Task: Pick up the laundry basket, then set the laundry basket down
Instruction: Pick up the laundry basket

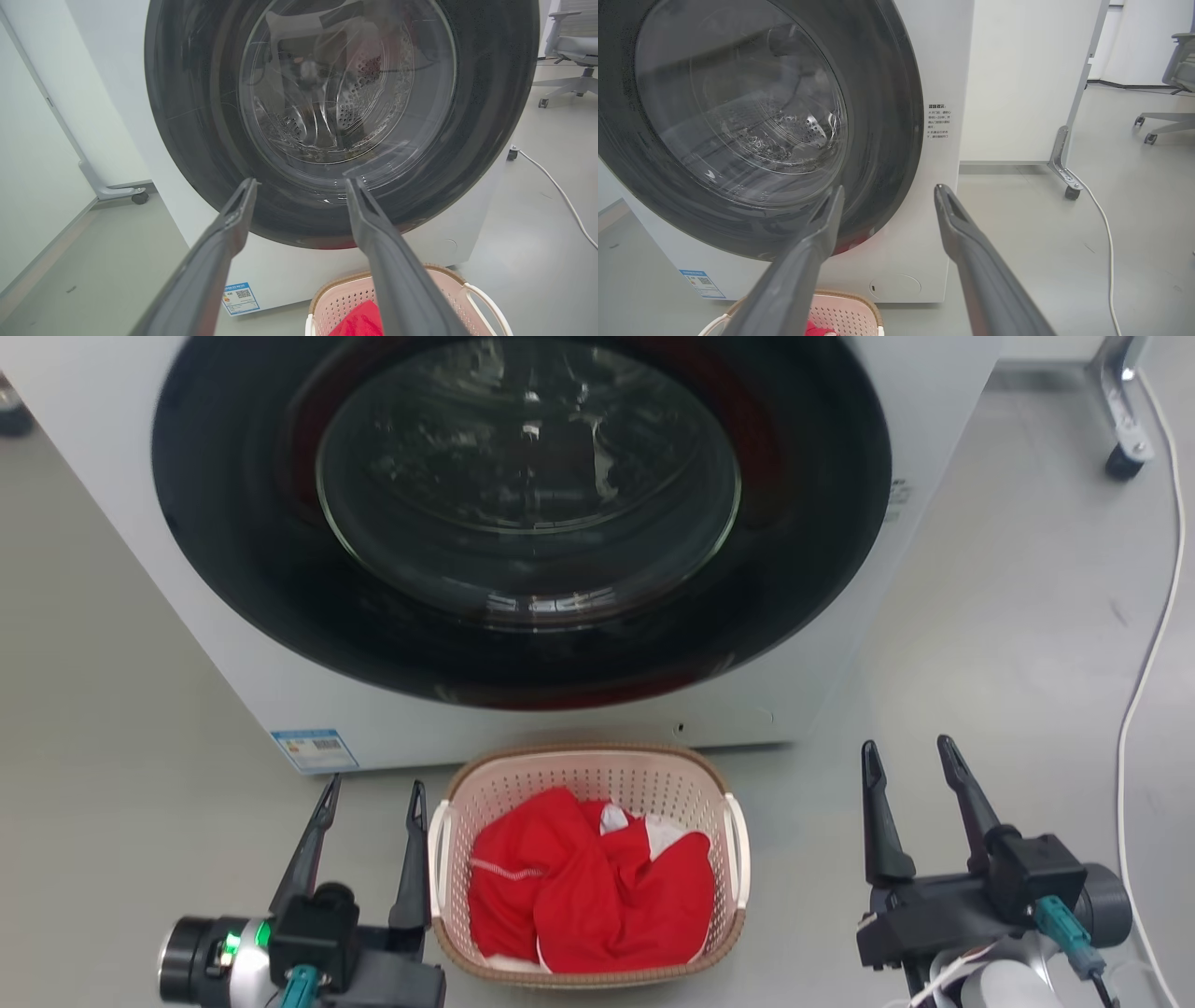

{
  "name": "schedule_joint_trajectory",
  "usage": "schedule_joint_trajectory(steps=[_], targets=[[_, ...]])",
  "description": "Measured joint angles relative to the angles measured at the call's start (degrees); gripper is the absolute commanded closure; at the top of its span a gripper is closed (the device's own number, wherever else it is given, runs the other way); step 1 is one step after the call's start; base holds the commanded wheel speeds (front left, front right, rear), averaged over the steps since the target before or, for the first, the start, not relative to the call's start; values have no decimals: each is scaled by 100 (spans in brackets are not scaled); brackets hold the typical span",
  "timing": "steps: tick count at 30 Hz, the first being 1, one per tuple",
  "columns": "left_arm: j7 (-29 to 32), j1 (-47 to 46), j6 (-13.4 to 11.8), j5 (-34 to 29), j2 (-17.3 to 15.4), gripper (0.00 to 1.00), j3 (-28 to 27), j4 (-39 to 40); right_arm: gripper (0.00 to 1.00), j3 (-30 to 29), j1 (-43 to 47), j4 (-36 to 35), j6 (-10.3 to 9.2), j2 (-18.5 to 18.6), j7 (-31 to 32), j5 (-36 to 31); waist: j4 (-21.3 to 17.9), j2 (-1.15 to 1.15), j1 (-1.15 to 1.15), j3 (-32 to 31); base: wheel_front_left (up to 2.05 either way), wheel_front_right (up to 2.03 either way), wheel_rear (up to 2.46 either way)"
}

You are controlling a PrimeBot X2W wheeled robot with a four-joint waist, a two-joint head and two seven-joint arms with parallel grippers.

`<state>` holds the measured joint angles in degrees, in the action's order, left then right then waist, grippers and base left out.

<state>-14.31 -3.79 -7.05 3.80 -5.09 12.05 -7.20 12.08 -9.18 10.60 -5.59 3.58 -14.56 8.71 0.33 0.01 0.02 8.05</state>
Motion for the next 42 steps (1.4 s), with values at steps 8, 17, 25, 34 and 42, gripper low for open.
schedule_joint_trajectory(steps=[8, 17, 25, 34, 42], targets=[[23, -628, 82, 160, 134, 0, 100, -564, 0, -75, -509, 453, 55, 14, -13, 43, -11, 0, 0, 649, 0, 0, 0], [160, -1254, 194, 372, 190, 0, 133, -1345, 0, -138, -1096, 988, 54, 11, -14, 190, -17, 0, 0, 1491, 0, 0, 0], [222, -1756, 223, 423, 209, 0, 142, -1873, 0, -145, -1483, 1321, 47, 8, -14, 196, -14, 0, 0, 2091, 0, 0, 0], [328, -2394, 258, 599, 242, 0, 90, -2463, 0, -71, -2058, 1646, 29, 3, -14, 240, 1, 1, -1, 2863, 0, 0, 0], [359, -2941, 252, 672, 264, 0, -20, -2830, 0, 116, -2548, 1840, 29, 2, -14, 242, 30, 0, -1, 3549, 0, 0, 0]])
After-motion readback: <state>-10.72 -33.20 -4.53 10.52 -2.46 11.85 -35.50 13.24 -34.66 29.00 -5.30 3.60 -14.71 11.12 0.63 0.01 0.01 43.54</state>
